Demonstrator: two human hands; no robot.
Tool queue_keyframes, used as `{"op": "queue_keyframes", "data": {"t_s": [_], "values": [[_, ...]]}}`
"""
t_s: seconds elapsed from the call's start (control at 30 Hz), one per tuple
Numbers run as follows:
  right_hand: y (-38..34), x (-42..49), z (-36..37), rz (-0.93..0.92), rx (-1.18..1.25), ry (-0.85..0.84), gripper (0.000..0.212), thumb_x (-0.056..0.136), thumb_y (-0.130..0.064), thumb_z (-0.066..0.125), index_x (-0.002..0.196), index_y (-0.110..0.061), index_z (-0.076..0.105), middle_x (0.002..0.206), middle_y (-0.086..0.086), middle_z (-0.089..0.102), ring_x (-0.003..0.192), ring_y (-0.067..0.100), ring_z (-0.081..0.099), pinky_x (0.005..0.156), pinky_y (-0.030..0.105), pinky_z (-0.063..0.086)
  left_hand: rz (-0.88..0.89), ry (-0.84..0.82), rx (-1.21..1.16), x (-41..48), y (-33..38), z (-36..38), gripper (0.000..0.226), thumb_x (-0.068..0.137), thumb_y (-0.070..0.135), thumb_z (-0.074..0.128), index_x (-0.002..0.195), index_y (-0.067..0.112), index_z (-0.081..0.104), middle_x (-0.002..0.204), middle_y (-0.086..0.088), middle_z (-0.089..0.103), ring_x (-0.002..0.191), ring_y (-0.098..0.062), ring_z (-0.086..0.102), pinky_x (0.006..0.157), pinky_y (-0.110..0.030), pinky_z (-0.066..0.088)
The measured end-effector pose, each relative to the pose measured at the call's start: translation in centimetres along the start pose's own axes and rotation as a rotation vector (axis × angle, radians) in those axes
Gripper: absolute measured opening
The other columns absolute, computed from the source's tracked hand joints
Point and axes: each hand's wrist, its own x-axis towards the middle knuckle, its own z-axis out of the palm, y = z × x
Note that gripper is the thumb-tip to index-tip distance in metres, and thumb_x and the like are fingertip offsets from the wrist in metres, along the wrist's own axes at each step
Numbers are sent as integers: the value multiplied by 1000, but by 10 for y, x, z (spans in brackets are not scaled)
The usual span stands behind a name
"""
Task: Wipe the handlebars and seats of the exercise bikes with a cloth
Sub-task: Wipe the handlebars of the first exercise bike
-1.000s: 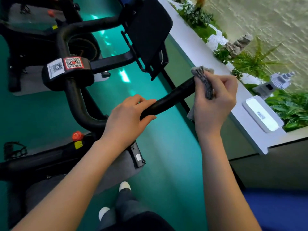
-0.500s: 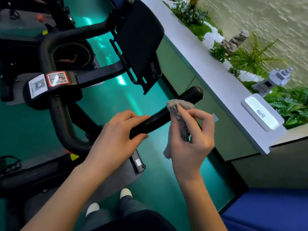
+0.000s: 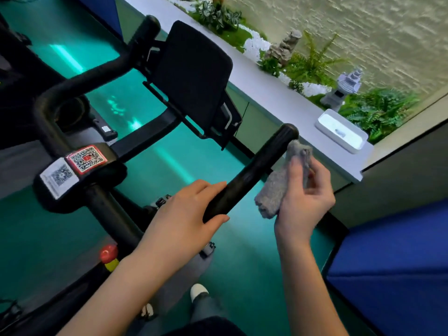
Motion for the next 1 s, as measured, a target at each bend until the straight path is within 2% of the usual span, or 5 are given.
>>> {"op": "queue_keyframes", "data": {"t_s": [0.27, 0.53, 0.8, 0.9, 1.0], "values": [[3, 9, 25, 296, 292, 62, 10, 94, -12, 58, 102, -7, 63, 87, 2, 68, 80, 13, 65, 75, 29, 56, 82, -134, 5, -6, -14, -15, 54, 85, 45, 59, 135, 35, 42, 117, 15, 50, 102, -10, 53, 84, -33, 46], [10, -20, 11, 311, 151, 39, 23, 92, -15, 62, 108, 0, 65, 89, 5, 67, 82, 19, 61, 75, 35, 52, 119, -171, -16, -1, -21, -19, 56, 83, 47, 60, 135, 35, 43, 115, 16, 51, 97, -8, 54, 80, -29, 46], [5, -45, 8, 327, 13, -5, 9, 89, -12, 64, 91, -18, 71, 83, 0, 69, 79, 14, 61, 72, 30, 52, 120, -164, -53, 0, -25, -17, 57, 81, 48, 61, 135, 34, 45, 112, 15, 53, 94, -10, 55, 81, -35, 48], [-18, -36, -7, 215, -108, -18, 13, 85, -16, 69, 86, -28, 72, 83, -4, 69, 79, 12, 62, 69, 28, 53, 105, -161, -84, 0, -25, -16, 57, 80, 47, 63, 133, 35, 46, 110, 16, 53, 92, -10, 54, 81, -37, 49], [-51, -3, -2, -115, -315, -48, 9, 82, -21, 71, 91, -24, 72, 89, -3, 60, 83, -2, 55, 76, 15, 46, 94, -163, -103, 0, -26, -16, 55, 79, 46, 64, 131, 35, 48, 108, 17, 53, 90, -9, 54, 80, -36, 49]]}}
